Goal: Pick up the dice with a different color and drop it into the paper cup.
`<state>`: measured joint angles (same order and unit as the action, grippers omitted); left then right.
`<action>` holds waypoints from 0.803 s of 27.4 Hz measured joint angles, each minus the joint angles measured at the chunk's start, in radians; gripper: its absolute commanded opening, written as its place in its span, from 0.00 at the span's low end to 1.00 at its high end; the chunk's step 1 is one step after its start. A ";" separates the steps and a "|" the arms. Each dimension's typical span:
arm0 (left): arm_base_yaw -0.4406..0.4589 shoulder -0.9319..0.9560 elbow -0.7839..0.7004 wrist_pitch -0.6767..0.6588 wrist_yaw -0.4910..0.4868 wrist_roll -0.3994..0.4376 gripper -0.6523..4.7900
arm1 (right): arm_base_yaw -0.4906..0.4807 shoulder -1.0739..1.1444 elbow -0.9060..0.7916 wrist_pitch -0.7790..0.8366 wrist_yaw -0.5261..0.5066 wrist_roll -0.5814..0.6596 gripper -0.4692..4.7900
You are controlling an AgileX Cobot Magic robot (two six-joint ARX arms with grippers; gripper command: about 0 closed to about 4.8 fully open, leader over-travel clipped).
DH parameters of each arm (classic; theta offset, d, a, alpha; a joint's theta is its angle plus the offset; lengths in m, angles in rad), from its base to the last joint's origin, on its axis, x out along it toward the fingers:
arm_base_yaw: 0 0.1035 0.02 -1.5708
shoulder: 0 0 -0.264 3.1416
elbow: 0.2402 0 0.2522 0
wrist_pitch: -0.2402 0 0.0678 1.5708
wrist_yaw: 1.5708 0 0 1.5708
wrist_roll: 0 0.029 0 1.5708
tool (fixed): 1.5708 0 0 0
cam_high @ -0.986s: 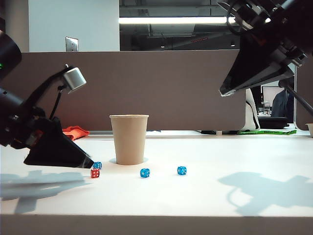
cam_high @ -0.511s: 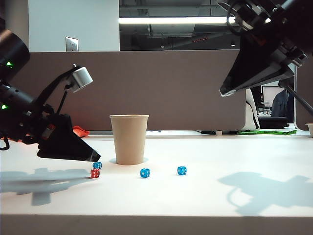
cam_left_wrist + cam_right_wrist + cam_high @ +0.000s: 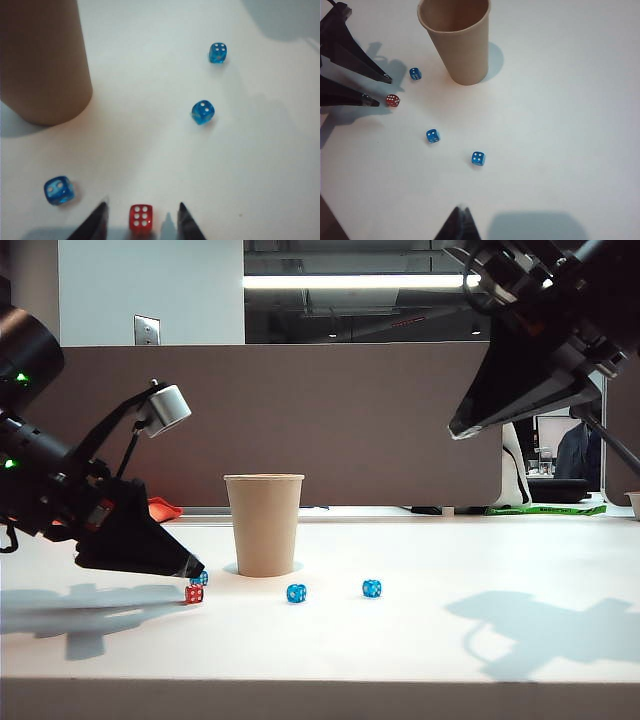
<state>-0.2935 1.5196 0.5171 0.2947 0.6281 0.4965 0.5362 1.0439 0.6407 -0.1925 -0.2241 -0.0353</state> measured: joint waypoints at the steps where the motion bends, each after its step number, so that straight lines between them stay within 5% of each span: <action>1: 0.000 0.000 0.000 0.000 0.000 0.000 0.45 | 0.000 0.000 0.000 0.000 0.000 0.000 0.09; 22: 0.000 0.022 0.000 0.000 0.018 0.000 0.45 | 0.000 0.000 0.000 0.000 0.000 0.000 0.09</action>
<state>-0.2935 1.5417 0.5171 0.2947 0.6460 0.4965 0.5362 1.0443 0.6407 -0.1925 -0.2241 -0.0353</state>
